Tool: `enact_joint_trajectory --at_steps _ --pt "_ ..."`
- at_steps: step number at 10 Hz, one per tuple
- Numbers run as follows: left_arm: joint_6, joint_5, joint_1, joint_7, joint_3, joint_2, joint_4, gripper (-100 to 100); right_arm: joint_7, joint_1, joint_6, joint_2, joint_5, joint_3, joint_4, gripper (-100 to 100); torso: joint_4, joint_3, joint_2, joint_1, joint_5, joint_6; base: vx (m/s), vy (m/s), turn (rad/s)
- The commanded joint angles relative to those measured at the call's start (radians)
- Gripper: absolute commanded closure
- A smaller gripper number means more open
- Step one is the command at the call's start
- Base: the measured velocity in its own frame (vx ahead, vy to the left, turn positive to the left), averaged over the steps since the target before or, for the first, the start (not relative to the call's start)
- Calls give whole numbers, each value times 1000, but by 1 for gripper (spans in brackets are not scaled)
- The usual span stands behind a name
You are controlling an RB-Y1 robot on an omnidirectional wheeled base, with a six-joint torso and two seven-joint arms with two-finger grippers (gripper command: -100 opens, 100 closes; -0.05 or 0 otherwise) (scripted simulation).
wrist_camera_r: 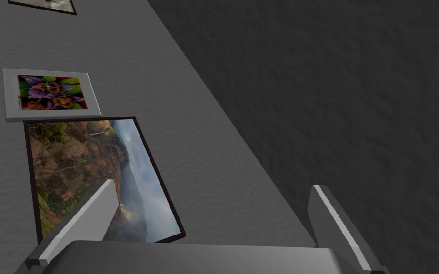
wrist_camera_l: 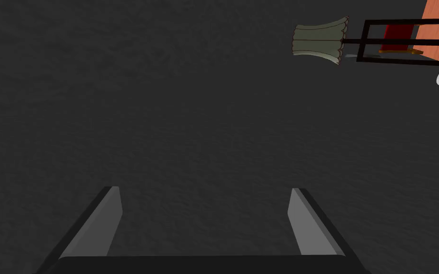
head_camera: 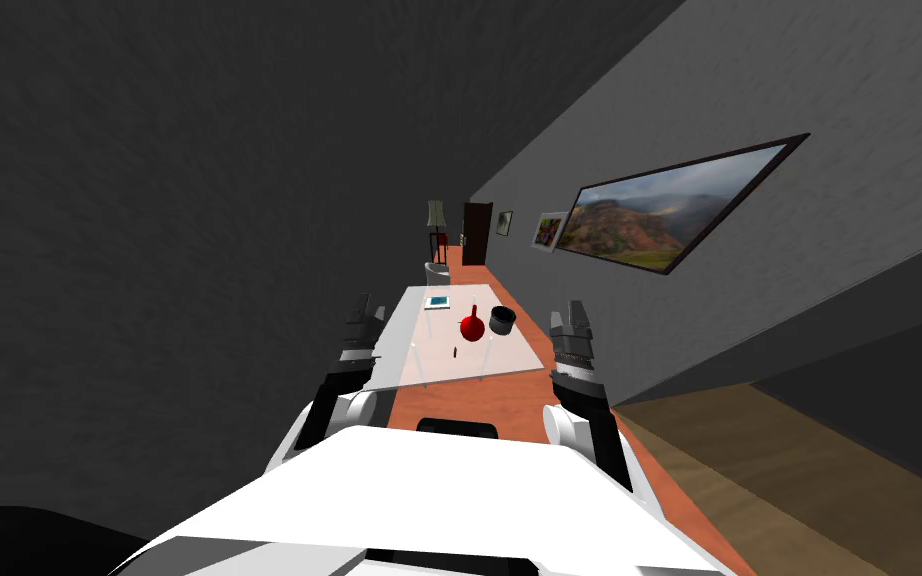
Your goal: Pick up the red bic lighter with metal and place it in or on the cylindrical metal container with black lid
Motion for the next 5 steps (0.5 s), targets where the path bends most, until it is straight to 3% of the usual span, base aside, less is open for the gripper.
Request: enact_joint_trajectory --at_steps 1,5 --pt "20 -2 -8 -4 -4 35 23 -100 0 0 0 0 0 0 0 0 0 0 0 0 0 0 -9 -31 -43" --pt "86 -12 -34 -15 -18 95 98 -100 0 0 0 0 0 0 0 0 0 1 1 -6 -1 0 -20 -77 -42"
